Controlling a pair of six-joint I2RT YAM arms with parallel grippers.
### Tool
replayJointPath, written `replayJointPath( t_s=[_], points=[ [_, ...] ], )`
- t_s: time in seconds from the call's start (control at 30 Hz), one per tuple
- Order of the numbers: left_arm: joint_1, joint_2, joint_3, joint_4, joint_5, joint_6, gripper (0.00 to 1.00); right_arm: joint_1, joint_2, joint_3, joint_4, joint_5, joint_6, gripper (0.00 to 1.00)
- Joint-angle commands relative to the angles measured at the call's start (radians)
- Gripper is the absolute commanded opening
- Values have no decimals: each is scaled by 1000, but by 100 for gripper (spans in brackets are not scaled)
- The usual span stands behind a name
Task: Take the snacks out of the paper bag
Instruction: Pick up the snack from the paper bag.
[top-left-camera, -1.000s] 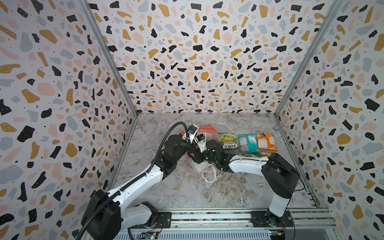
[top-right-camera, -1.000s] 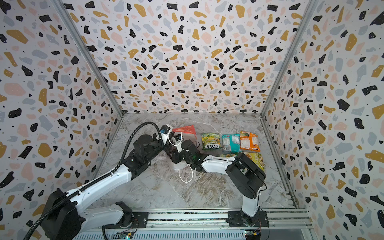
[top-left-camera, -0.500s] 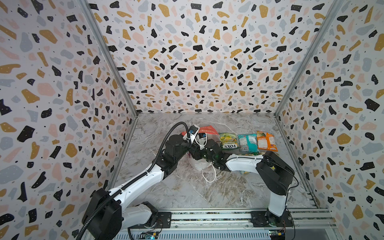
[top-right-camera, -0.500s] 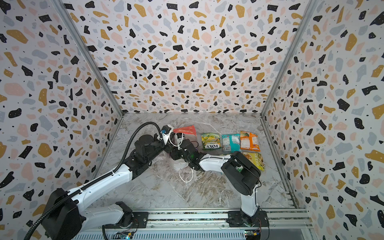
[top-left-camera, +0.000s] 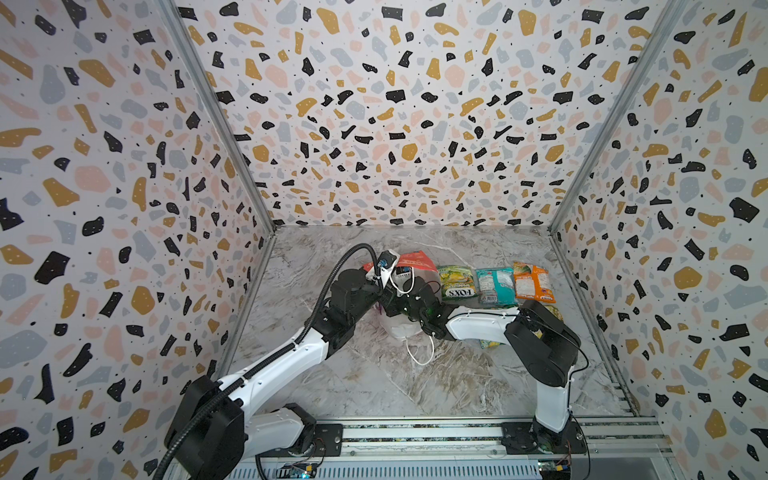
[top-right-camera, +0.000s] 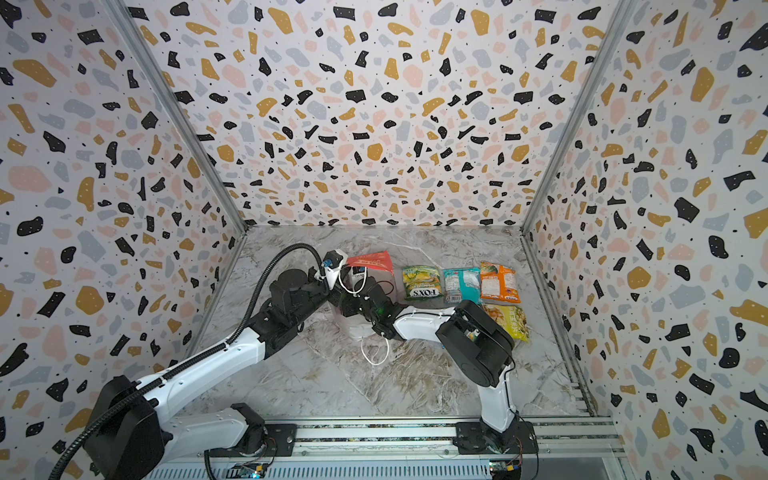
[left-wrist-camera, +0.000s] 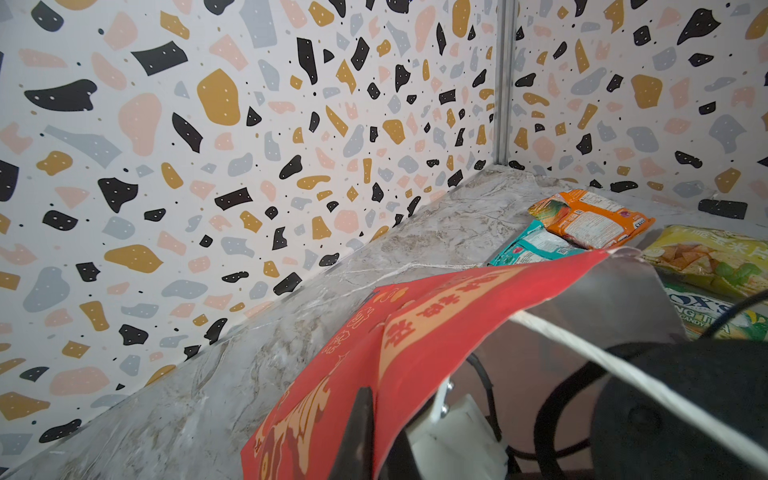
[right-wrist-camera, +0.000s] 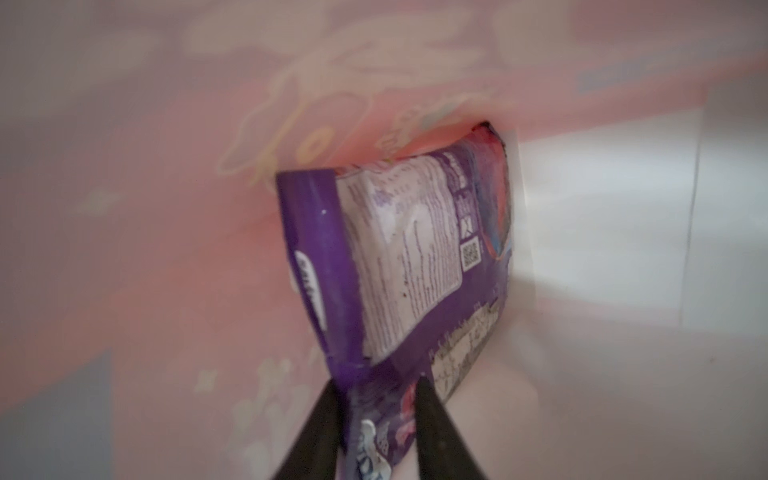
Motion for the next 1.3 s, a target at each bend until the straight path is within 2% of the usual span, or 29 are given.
replayJointPath(
  t_s=[0.0, 0.07, 0.2, 0.97, 1.27],
  points=[
    [-4, 0, 20, 59, 7, -7, 0, -5, 5, 36, -2, 45, -2, 17],
    [-4, 3, 16, 62, 6, -7, 0, -5, 2, 36, -7, 55, -6, 7],
    [-4, 5, 23, 53, -1, -4, 0, -5, -23, 29, -7, 49, -14, 0],
    [-4, 1, 16, 51, -95, -28, 0, 49, -264, -216, 113, -28, -139, 0],
    [-4, 0, 15, 51, -132, -35, 0, 52, -439, -341, 167, -71, -155, 0]
  ],
)
